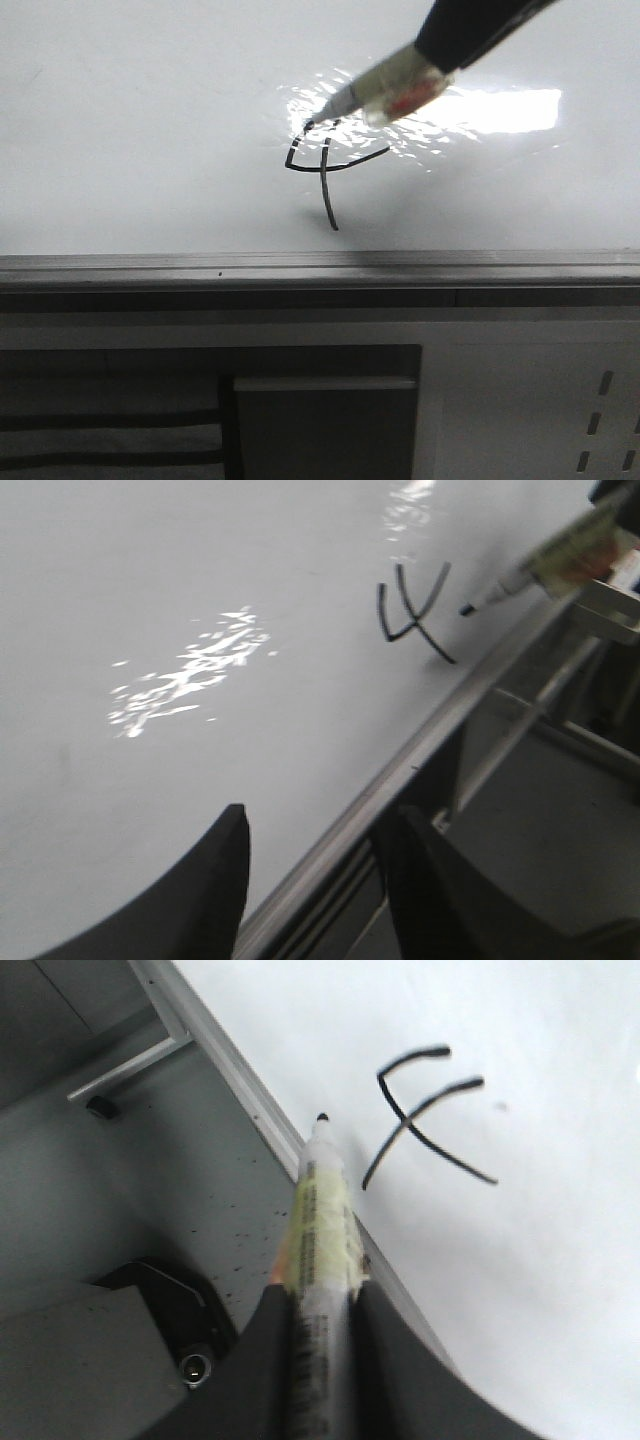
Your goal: Write number 4 on whiteboard
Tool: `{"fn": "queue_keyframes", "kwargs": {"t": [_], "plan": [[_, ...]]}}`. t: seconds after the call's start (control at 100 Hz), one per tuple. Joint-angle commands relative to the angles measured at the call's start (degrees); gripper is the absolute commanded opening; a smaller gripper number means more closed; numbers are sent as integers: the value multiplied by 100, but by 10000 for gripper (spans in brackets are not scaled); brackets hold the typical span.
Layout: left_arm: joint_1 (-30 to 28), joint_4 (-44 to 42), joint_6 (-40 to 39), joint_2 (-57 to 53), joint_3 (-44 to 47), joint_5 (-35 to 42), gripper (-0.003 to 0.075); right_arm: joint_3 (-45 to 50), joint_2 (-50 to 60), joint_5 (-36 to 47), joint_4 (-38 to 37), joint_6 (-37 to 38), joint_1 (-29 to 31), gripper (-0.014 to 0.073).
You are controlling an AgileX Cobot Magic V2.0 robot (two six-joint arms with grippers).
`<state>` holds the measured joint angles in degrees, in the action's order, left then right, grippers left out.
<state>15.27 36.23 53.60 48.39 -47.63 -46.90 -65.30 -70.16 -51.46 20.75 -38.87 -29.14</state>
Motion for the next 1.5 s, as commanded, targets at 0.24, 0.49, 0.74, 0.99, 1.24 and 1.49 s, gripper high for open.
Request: {"fn": "queue_keyframes", "kwargs": {"t": [0.24,0.49,0.74,0.99,1.24,1.49], "plan": [[97,1471,2263,1051,-713,-552,304,-186,621,-53,61,-2142,-341,-64],[1135,1348,2389,1714,-1185,-270,305,-186,621,-18,61,-2206,-341,-64],[1967,1124,2389,2380,-1714,-226,305,-186,621,-18,61,-2206,-341,-64],[2270,1124,2389,2954,-2155,-226,305,-186,621,-29,61,-2206,-341,-64],[2280,1114,2389,3280,-2229,-226,305,-186,621,-42,61,-2206,-341,-64],[2280,1133,2389,3256,-2239,-226,302,-186,621,-54,61,-2206,-341,-64]]}}
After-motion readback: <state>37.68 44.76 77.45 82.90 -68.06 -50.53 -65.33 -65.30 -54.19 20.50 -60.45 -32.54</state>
